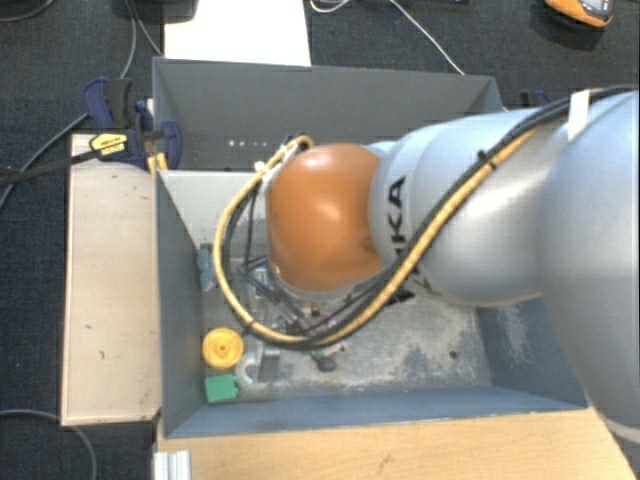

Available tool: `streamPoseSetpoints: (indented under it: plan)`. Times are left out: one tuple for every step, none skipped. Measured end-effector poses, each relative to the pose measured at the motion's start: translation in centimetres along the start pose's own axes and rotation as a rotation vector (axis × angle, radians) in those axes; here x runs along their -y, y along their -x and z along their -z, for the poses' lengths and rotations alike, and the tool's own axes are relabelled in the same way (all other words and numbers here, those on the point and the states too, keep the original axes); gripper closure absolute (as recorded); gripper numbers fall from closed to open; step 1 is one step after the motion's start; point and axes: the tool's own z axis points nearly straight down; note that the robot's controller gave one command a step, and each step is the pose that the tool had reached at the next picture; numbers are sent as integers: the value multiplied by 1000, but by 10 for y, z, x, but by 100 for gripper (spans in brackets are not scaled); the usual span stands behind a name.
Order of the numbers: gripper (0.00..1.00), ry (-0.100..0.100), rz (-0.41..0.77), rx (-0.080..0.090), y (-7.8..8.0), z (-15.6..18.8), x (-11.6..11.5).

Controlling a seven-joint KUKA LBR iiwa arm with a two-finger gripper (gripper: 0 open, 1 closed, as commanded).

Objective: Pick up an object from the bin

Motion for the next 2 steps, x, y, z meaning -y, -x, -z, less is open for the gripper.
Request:
streamPoseSetpoints:
  plan:
    - [0,2,-7,7,2,5,1]
    - [0,-1,-203,-2,-2,-41,6]
